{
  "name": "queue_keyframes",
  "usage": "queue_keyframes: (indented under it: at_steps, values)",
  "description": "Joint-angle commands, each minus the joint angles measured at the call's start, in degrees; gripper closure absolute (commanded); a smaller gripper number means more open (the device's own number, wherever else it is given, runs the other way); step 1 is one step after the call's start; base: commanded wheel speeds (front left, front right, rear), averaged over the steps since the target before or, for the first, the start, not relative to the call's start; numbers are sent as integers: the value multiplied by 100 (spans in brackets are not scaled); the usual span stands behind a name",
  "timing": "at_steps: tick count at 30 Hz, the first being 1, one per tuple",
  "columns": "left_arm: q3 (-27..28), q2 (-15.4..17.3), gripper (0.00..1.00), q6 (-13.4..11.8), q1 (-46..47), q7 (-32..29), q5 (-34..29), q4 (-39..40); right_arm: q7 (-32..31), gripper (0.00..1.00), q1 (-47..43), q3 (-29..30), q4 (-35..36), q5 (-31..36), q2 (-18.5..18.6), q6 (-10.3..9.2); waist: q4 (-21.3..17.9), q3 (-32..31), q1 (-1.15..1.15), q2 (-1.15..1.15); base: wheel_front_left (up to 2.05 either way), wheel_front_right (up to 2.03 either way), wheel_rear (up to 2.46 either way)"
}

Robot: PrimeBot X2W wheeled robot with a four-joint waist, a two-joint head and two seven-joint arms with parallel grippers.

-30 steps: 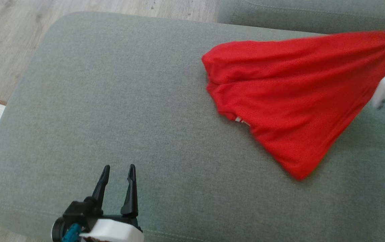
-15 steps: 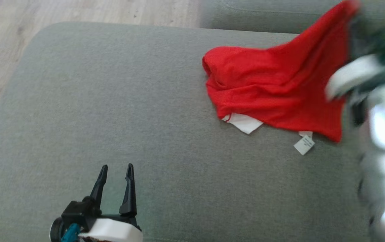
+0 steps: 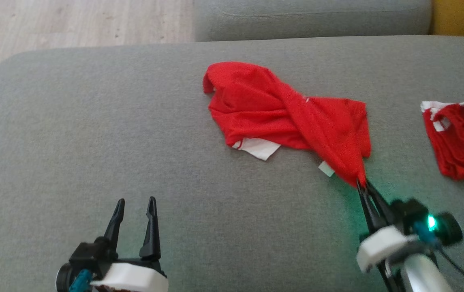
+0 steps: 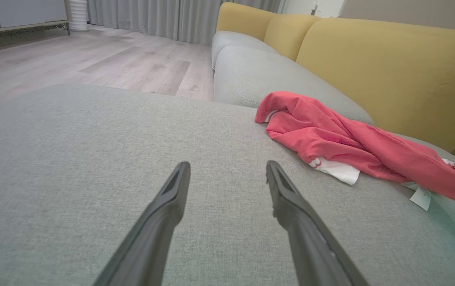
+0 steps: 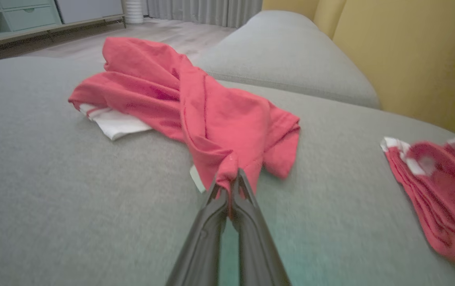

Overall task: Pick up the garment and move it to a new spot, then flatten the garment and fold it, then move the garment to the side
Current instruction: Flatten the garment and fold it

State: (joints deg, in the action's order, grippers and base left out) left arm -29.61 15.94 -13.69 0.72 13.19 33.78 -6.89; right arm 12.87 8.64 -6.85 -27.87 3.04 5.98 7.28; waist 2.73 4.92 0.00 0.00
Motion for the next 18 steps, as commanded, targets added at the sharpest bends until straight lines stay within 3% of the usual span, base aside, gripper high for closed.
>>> queue_keyframes:
  at_steps: [1,10,11,12,13,18]
  values:
    - [231,121,0,-34,96,66,31,196,-62,100,-216,-9,348,8,-54,21,-109,-21,0,0,0,0,0]
    - [216,144,0,-32,76,65,55,176,-262,100,-947,140,772,48,-143,21,-303,-118,0,0,0,0,0]
    - [206,141,0,-31,68,64,57,166,-282,63,-991,139,770,46,-143,21,-311,-144,0,0,0,0,0]
    - [195,136,0,-30,58,64,61,154,-288,7,-1036,138,771,38,-142,21,-316,-177,0,0,0,0,0]
    - [184,132,0,-29,45,62,65,143,-286,0,-1087,136,774,26,-139,21,-318,-212,0,0,0,0,0]
    - [159,121,0,-29,-20,66,90,113,-338,0,-1337,219,804,-74,-95,21,-314,-347,0,0,0,0,0]
